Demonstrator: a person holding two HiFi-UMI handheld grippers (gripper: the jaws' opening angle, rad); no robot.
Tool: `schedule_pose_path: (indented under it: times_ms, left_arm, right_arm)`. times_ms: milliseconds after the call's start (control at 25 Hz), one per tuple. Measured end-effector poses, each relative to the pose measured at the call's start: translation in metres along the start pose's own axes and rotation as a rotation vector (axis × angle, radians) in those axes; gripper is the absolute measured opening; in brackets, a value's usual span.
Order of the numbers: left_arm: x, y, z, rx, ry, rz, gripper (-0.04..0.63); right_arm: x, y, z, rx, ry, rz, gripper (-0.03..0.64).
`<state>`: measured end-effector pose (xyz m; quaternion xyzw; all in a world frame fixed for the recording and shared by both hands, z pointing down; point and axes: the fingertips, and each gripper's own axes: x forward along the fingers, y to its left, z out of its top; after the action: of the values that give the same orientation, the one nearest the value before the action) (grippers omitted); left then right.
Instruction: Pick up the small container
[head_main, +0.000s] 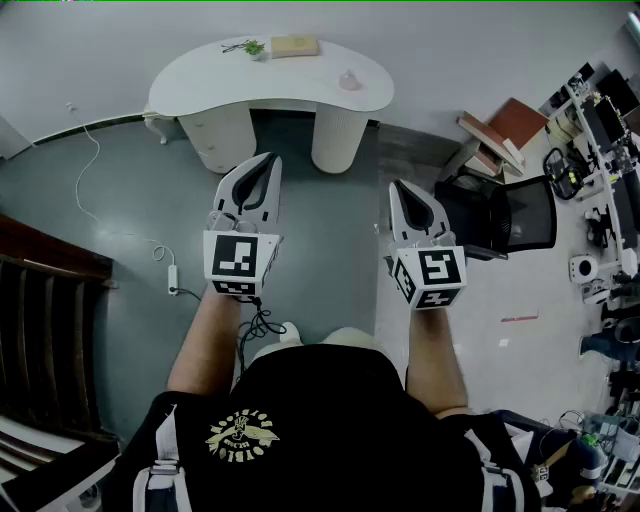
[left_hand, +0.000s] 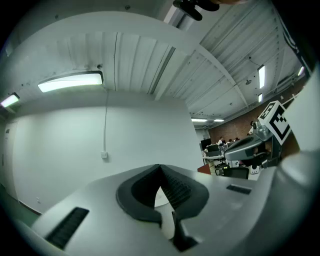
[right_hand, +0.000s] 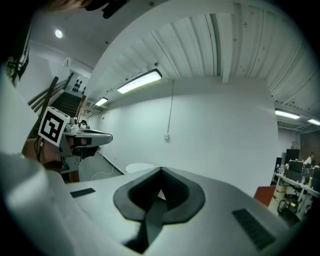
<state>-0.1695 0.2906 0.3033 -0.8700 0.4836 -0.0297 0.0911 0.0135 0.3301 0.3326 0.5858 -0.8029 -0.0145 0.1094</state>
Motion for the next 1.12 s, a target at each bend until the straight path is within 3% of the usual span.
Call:
schedule_pose_path:
  times_ms: [280,560,840,880,960,1120]
  left_arm:
    - [-0.050,-0.010,-0.021,0.027,0.081,0.032,0.009]
    - [-0.062,-0.061,-0.015,0.086,0.096,0.022,0.009]
    - [-0.072,-0.093,-0.017,0.057,0.127,0.060,0.009]
    - [-0.071,-0.093,-0.016,0.038,0.123,0.072,0.009]
    - [-0.070,-0.093,-0.013,0.008,0.107,0.090,0.009]
    - [-0.072,-0.102,-0.013,0.061,0.110,0.076,0.009]
  right_arm:
    - [-0.046,0.014,-0.028,0.007,0.046,0.028,0.028]
    - [-0.092,-0.007,-0.040,0.064,0.017,0.046,0.029]
    - [-0.121,-0.031,-0.052,0.090,-0.018,0.085,0.036]
    - [-0.120,-0.033,-0.053,0.097,-0.015,0.098,0.079]
    - [-0.117,-0.032,-0.057,0.114,-0.002,0.129,0.235]
    - [-0.113,-0.039,-0.060,0.128,-0.019,0.123,0.259]
